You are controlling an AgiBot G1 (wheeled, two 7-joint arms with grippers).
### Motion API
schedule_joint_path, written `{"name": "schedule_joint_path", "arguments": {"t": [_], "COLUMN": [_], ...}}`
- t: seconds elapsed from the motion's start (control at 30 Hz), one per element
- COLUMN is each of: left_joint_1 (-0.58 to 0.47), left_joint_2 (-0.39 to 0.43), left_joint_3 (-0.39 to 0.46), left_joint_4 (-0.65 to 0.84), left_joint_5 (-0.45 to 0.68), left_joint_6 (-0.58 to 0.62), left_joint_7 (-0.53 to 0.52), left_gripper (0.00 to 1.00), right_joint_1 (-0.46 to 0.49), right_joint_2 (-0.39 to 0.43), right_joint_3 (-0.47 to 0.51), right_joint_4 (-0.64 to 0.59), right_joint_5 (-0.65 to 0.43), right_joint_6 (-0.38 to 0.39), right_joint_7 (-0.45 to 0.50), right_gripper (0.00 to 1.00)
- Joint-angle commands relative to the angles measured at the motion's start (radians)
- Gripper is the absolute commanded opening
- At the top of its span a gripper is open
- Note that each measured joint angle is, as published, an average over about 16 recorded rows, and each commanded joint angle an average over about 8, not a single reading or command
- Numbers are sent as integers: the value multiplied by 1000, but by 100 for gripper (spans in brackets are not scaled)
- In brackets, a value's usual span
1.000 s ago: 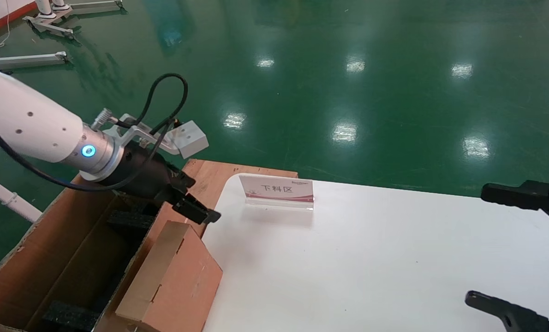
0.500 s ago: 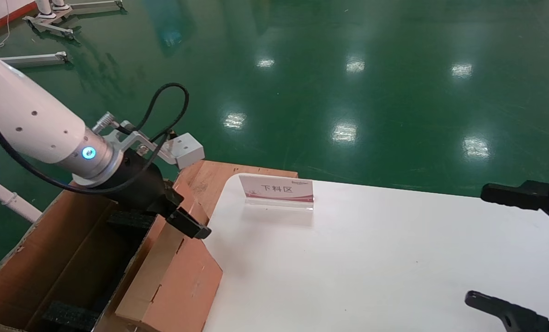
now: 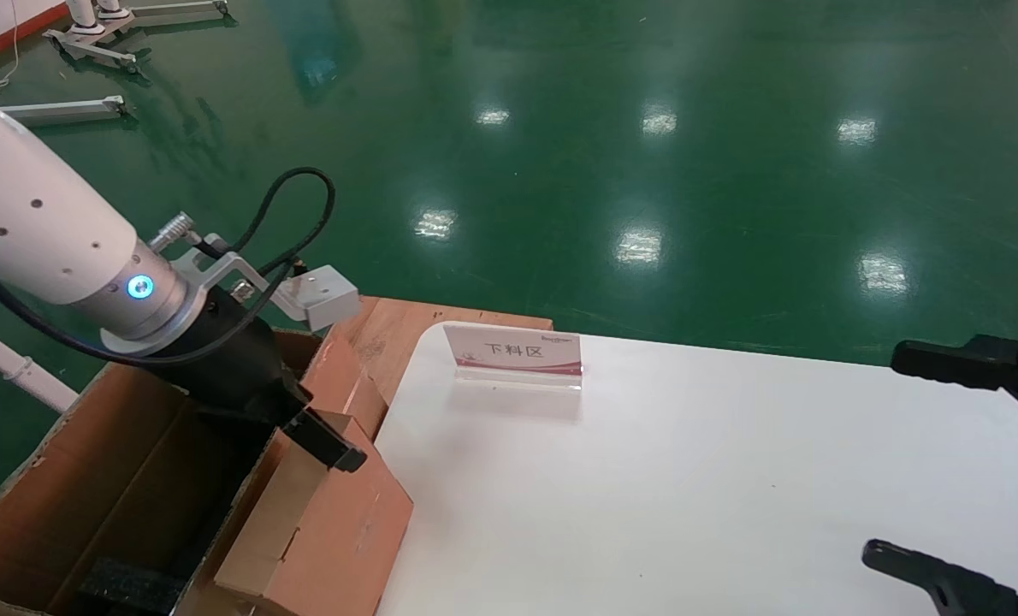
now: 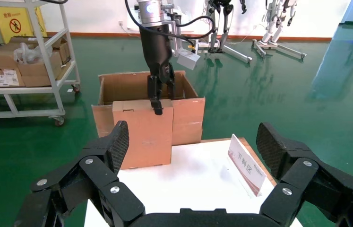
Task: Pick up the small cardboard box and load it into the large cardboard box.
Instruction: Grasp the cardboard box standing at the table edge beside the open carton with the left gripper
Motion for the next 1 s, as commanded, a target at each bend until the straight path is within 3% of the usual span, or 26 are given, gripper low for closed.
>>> {"name": "schedule_joint_path", "arguments": {"t": [0.03,0.37,0.87,0.9,0.93,1.0], "left_joint_1": [-26,-76,-80,-80,-81,-81], "left_joint_2": [-1,-15,5,5,5,6], "left_joint_3": [37,159,253,256,258,260], "left_joint_4": [0,-2,-2,-3,-3,-2], "left_joint_5": [-14,-93,-124,-124,-125,-125], "left_joint_6": [-1,-22,-37,-38,-38,-38], "left_joint_7": [-6,-18,-8,-8,-8,-8], "left_gripper": [100,100,100,100,100,79], "right_joint_1": [0,0,0,0,0,0], "right_joint_2": [0,0,1,1,1,1], "right_joint_3": [0,-1,-1,-1,-1,-1], "right_joint_4": [0,0,0,0,0,0], "right_joint_5": [0,1,1,1,1,1], "right_joint_6": [0,0,1,1,1,1], "right_joint_7": [0,0,-1,-1,-1,-1], "right_gripper": [100,100,100,98,86,61]}}
